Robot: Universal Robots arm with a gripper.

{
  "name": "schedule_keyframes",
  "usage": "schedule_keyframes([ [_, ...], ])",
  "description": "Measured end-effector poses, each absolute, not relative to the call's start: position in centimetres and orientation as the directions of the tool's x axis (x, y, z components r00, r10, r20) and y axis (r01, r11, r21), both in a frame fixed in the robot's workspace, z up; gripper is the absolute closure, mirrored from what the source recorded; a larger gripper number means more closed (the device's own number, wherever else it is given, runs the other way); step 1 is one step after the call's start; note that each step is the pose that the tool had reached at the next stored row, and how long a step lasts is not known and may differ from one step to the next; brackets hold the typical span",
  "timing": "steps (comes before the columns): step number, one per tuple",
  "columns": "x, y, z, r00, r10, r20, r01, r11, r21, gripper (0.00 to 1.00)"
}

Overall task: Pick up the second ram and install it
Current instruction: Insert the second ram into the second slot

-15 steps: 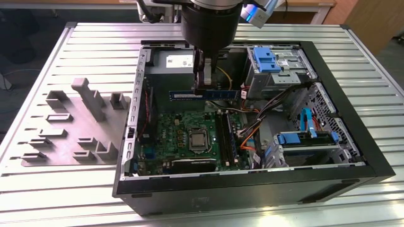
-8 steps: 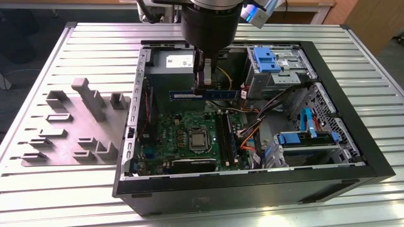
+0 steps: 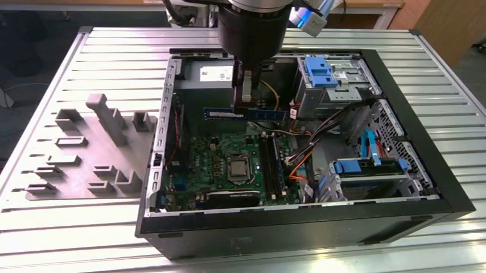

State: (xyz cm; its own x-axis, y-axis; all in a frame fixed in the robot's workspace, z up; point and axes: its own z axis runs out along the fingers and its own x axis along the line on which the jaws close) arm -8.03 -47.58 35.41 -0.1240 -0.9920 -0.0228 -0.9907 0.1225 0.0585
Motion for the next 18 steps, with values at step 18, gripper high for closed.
schedule_keyframes([
  [18,-8.03,-47.58,35.14,-0.437,-0.899,-0.023,-0.898,0.435,0.058,0.88],
])
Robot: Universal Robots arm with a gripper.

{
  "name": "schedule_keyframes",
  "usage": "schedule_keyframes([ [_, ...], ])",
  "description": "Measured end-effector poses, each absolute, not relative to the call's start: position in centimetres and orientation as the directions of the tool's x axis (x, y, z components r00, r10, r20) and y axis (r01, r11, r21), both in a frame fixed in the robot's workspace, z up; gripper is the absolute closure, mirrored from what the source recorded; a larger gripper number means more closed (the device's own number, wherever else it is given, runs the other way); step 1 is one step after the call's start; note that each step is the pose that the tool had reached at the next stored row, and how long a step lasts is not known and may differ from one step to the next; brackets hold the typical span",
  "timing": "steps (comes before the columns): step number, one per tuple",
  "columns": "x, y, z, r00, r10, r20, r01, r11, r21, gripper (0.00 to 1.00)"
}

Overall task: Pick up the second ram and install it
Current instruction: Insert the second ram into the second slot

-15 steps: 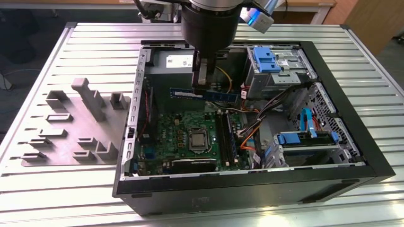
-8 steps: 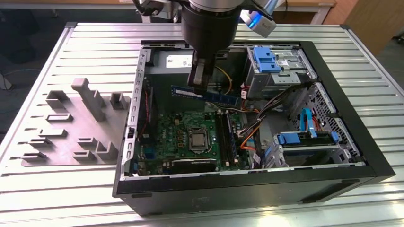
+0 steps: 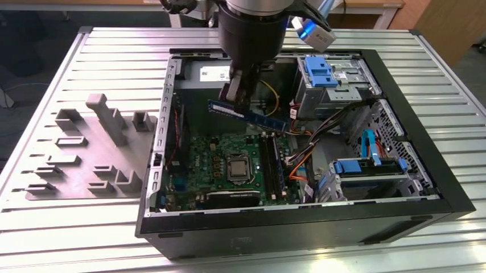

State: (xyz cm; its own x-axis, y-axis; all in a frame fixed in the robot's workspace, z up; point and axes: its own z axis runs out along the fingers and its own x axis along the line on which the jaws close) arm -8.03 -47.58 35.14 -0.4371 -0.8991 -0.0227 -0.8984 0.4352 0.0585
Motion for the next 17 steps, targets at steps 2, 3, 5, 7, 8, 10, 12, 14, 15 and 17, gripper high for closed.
schedule_keyframes([
  [2,-8.03,-47.58,35.11,-0.469,-0.883,-0.023,-0.882,0.467,0.059,0.88],
  [3,-8.03,-47.58,35.09,-0.486,-0.873,-0.023,-0.873,0.484,0.059,0.88],
  [5,-8.03,-47.58,35.06,-0.517,-0.855,-0.023,-0.855,0.516,0.058,0.88],
  [7,-8.03,-47.58,35.03,-0.548,-0.836,-0.023,-0.836,0.546,0.059,0.88],
  [8,-8.03,-47.58,35.02,-0.563,-0.826,-0.023,-0.826,0.561,0.058,0.88],
  [10,-8.03,-47.58,34.99,-0.592,-0.805,-0.023,-0.805,0.59,0.058,0.88],
  [12,-8.03,-47.58,34.96,-0.622,-0.783,-0.023,-0.783,0.62,0.059,0.88],
  [14,-8.03,-47.58,34.92,-0.65,-0.76,-0.023,-0.76,0.648,0.059,0.88],
  [15,-8.03,-47.58,34.91,-0.663,-0.748,-0.023,-0.748,0.661,0.059,0.88],
  [17,-8.03,-47.58,34.87,-0.69,-0.724,-0.023,-0.724,0.688,0.059,0.88],
])
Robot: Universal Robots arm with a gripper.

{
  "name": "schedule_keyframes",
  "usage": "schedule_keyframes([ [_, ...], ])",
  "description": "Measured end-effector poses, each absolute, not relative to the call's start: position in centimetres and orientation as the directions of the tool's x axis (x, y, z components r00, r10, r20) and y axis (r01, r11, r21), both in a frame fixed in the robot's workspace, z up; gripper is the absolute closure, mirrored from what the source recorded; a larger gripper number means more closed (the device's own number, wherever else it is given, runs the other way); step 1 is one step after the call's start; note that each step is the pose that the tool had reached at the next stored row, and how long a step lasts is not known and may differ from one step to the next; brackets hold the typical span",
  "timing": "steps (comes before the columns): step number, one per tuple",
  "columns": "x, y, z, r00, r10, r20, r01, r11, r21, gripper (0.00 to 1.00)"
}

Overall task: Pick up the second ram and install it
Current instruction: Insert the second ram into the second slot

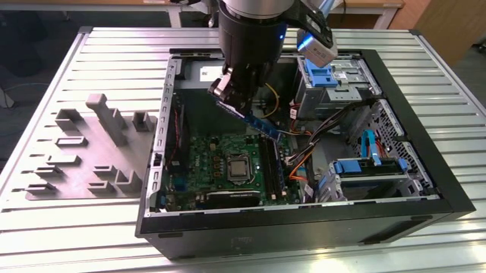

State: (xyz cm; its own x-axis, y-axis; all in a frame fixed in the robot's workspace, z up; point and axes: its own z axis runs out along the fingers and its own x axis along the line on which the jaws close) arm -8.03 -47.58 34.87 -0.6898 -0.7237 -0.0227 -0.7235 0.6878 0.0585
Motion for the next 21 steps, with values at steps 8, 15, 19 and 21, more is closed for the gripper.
schedule_keyframes([
  [8,-8.03,-47.59,34.74,-0.788,-0.615,-0.023,-0.615,0.786,0.058,0.88],
  [15,-8.03,-47.58,34.6,-0.86,-0.51,-0.023,-0.51,0.858,0.058,0.88],
  [19,-8.03,-47.58,34.53,-0.894,-0.447,-0.023,-0.447,0.892,0.058,0.88],
  [21,-8.03,-47.58,34.49,-0.91,-0.414,-0.023,-0.415,0.908,0.058,0.88],
])
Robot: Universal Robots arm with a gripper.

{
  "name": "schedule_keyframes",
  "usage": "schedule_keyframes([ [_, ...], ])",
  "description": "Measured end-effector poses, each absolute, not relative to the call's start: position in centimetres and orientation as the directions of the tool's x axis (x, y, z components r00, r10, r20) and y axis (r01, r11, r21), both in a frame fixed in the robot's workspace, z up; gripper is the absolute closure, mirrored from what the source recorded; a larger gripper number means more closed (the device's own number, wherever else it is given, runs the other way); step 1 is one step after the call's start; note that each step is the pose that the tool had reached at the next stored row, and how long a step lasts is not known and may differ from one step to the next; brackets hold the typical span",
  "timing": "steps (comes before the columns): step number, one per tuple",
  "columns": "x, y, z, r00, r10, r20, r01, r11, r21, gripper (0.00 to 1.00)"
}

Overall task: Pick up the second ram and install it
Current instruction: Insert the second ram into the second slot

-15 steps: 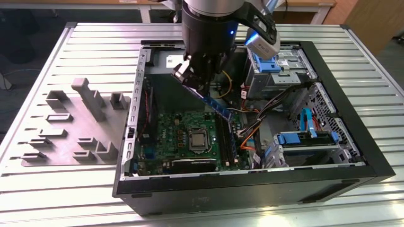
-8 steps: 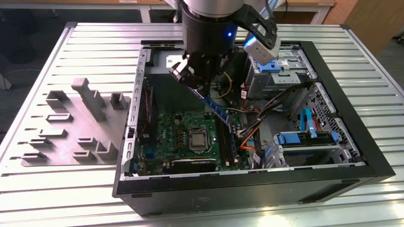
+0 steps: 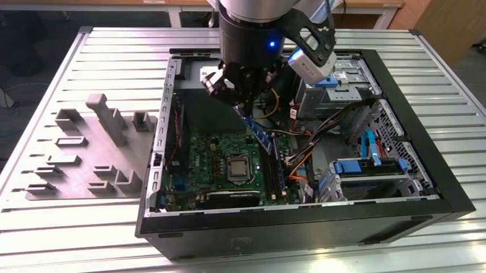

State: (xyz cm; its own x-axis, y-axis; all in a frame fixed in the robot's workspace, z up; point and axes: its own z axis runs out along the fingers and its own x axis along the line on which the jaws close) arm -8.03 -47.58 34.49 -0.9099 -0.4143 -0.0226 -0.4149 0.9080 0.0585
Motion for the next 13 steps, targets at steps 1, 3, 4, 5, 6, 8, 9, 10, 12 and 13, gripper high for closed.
schedule_keyframes([
  [1,-8.03,-47.58,34.46,-0.918,-0.397,-0.023,-0.397,0.916,0.058,0.88],
  [3,-8.03,-47.58,34.43,-0.931,-0.364,-0.023,-0.364,0.929,0.058,0.88],
  [4,-8.03,-47.58,34.41,-0.938,-0.347,-0.023,-0.348,0.936,0.058,0.88],
  [5,-8.03,-47.58,34.39,-0.944,-0.33,-0.023,-0.331,0.942,0.058,0.88],
  [6,-8.03,-47.58,34.37,-0.949,-0.313,-0.023,-0.314,0.948,0.058,0.88],
  [8,-8.03,-47.58,34.33,-0.961,-0.277,-0.023,-0.278,0.959,0.059,0.88],
  [9,-8.03,-47.58,34.31,-0.965,-0.26,-0.023,-0.261,0.964,0.059,0.88],
  [10,-8.03,-47.58,34.29,-0.97,-0.242,-0.023,-0.243,0.968,0.059,0.88],
  [12,-8.03,-47.58,34.25,-0.978,-0.207,-0.023,-0.208,0.976,0.058,0.88],
  [13,-8.03,-47.58,34.23,-0.982,-0.19,-0.023,-0.191,0.98,0.059,0.88],
])
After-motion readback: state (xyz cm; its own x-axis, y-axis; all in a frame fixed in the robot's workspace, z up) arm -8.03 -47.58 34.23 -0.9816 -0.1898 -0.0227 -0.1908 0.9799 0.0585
